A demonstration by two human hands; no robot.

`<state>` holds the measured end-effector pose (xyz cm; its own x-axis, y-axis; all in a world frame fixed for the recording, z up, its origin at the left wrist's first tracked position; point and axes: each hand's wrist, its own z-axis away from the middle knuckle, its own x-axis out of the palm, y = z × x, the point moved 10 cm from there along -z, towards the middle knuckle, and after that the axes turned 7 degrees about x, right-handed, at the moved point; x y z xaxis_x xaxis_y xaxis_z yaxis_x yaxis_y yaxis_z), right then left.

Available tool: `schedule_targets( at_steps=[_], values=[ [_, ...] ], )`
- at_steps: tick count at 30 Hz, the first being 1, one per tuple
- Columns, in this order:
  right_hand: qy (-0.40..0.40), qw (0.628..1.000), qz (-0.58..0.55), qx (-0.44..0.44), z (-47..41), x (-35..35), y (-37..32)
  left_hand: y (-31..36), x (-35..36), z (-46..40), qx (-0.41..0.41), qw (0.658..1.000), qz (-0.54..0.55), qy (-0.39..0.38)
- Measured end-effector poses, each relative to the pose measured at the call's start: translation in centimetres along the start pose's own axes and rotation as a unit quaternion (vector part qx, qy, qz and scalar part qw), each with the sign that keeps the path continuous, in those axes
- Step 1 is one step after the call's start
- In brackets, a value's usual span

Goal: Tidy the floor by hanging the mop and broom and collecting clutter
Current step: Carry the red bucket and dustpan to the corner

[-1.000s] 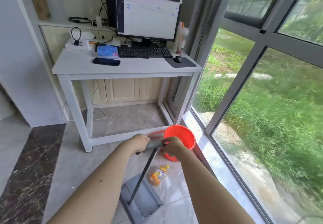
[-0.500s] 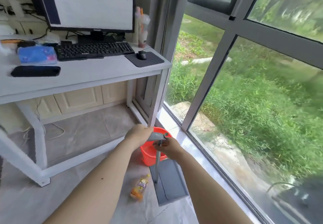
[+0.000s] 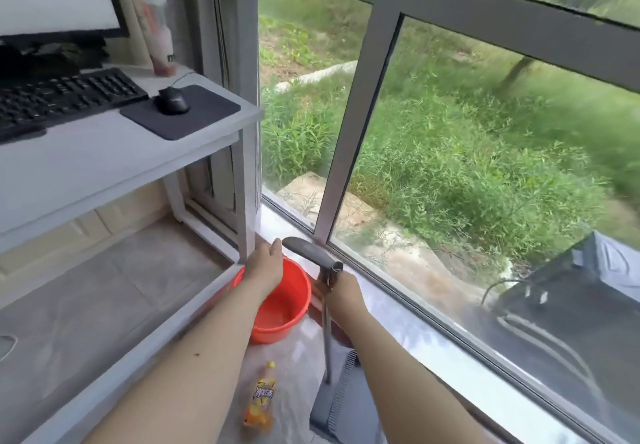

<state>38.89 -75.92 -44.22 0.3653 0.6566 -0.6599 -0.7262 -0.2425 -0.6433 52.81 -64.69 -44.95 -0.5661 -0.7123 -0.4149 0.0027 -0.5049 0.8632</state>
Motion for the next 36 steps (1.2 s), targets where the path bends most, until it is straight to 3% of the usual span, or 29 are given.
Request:
schedule_targets(
  at_steps=[15,26,36],
  values=[
    [-0.021,0.980,0.189,0.050,-15.8,9.0,3.5,-11.7,7.0,-15.7,-0.065,0.996,-0.030,-0.061],
    [-0.030,0.967,0.229,0.104,-25.8,18.8,9.7,-27.7,10.4,-23.1,-0.134,0.983,-0.111,-0.056],
    [-0.086,0.960,0.220,0.152,-30.1,29.6,13.5,-41.0,11.8,-25.7,-0.232,0.959,-0.162,-0.025]
  ],
)
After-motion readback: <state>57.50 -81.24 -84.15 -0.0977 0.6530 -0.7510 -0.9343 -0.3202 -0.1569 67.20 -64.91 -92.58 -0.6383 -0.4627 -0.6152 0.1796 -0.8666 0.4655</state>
